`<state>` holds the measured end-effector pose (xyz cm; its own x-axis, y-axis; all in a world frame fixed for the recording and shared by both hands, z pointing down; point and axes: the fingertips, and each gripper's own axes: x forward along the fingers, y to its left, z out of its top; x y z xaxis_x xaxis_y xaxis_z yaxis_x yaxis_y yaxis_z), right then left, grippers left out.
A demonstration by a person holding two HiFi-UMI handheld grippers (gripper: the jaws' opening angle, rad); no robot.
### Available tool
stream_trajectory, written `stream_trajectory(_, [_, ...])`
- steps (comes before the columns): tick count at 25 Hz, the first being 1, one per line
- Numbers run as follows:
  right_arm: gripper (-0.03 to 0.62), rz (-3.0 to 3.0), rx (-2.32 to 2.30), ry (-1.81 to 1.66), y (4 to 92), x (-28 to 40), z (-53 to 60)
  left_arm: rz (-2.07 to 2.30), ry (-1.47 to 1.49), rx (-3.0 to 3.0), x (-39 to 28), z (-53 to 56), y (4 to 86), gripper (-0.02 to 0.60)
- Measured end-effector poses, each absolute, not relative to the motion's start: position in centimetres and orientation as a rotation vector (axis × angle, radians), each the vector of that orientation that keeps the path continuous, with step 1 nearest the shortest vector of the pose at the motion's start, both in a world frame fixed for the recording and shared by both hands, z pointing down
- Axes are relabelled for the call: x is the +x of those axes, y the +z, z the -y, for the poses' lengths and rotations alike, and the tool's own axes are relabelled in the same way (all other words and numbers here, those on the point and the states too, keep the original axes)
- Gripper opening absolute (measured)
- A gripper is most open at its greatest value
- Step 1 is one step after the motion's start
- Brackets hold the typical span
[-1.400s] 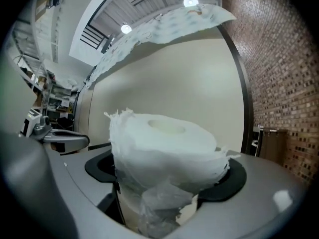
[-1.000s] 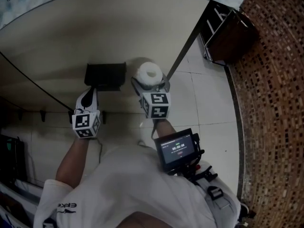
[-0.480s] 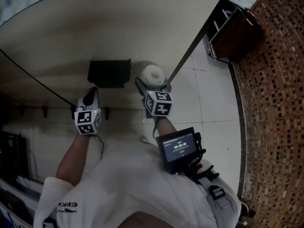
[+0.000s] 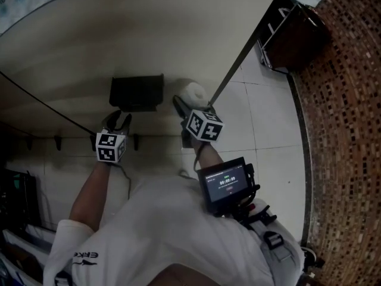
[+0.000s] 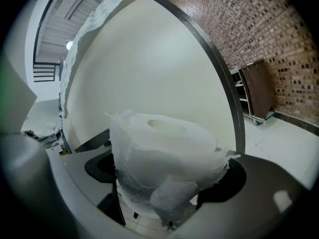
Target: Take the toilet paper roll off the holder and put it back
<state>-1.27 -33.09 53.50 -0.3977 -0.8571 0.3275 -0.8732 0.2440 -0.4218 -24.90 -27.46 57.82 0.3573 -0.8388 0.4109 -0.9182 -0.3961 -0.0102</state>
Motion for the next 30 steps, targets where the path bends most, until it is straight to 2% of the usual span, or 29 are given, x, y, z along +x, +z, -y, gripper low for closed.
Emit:
stream_trajectory(3, [0.495, 2.455, 1.703, 0.903, 53.9, -1.3, 33.1, 1.496, 0.595, 2.441, -24.1, 27.8, 58.9, 0.186])
stream_trajectory(10, [0.495, 2.472, 1.675, 1.025, 54.7, -2.0, 32.9, 1.459, 0.631, 2.464, -23.7, 28.1, 59.1, 0.183])
stream_trajectory(14, [0.495, 2.514, 1.655, 1.132, 55.2, -2.4, 32.7, 1.460, 0.648, 2.462, -23.8, 27.4, 58.8, 0.144])
stream_trajectory(17, [0.495, 2.563, 1.650, 1.288, 55.5, -2.7, 32.6, 1.451, 0.663, 2.468, -23.7, 26.7, 58.5, 0.124])
stream_trajectory(30, [0.494, 2.657, 1.593, 2.110, 57.2, -2.9, 32.3, 1.352, 0.691, 2.492, -22.5, 23.4, 57.2, 0.129])
